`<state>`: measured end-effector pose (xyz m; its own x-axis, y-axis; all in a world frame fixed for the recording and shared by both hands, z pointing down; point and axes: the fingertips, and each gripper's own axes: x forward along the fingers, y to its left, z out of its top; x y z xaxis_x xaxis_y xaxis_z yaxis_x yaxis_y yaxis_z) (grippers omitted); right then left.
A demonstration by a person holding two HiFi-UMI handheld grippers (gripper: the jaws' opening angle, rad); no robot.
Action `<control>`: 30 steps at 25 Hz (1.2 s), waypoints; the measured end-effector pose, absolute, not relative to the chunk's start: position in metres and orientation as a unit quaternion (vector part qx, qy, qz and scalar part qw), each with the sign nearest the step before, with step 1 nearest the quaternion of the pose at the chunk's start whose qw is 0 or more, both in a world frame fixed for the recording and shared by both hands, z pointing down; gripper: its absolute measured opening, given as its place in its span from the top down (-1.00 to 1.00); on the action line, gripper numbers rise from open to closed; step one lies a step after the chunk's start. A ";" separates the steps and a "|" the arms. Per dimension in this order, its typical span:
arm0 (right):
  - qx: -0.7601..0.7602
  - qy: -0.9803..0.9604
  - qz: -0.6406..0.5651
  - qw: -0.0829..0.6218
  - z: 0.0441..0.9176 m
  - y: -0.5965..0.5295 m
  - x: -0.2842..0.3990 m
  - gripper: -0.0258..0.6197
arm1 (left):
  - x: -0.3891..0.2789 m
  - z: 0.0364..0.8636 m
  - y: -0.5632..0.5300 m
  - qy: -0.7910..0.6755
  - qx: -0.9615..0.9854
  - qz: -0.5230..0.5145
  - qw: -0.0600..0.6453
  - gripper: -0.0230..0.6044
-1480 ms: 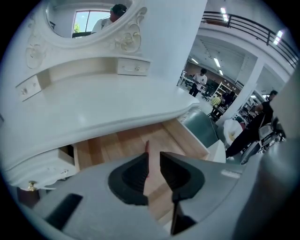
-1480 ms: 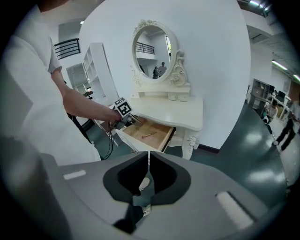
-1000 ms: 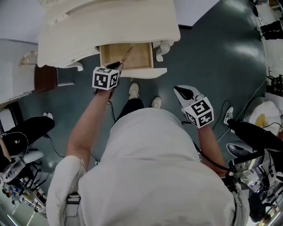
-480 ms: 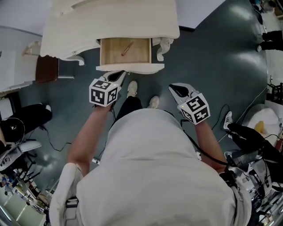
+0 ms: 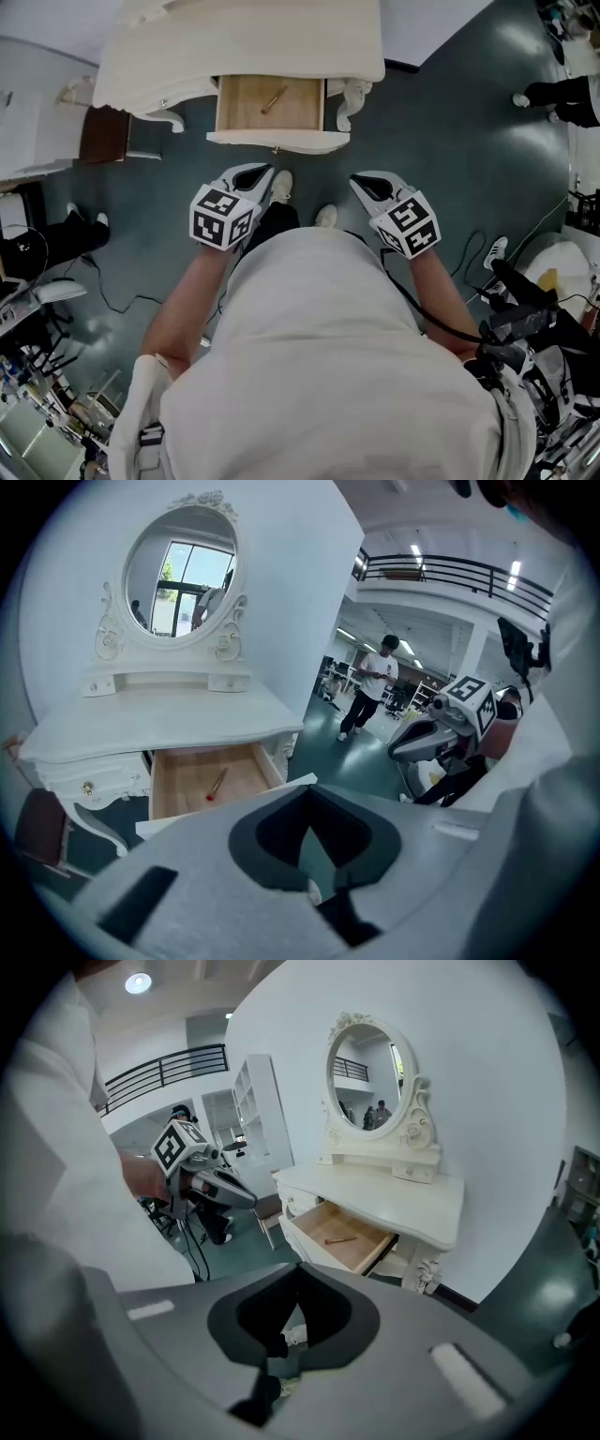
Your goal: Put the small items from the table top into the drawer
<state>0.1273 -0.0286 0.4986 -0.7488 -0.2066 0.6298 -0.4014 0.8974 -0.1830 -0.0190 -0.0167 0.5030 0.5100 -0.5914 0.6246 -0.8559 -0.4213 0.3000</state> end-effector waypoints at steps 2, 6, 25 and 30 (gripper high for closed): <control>0.160 -0.923 0.152 0.315 0.497 -0.027 0.126 0.92 | -0.015 0.500 -0.012 -0.441 0.817 0.217 0.301 0.92; 0.152 -0.925 0.146 0.316 0.498 -0.026 0.121 0.92 | -0.009 0.497 -0.008 -0.432 0.824 0.224 0.290 0.92; 0.145 -0.924 0.131 0.328 0.491 -0.028 0.108 0.92 | -0.002 0.492 -0.006 -0.408 0.836 0.229 0.287 0.92; 0.148 -0.923 0.127 0.332 0.487 -0.032 0.103 0.92 | -0.006 0.488 -0.011 -0.403 0.839 0.228 0.285 0.92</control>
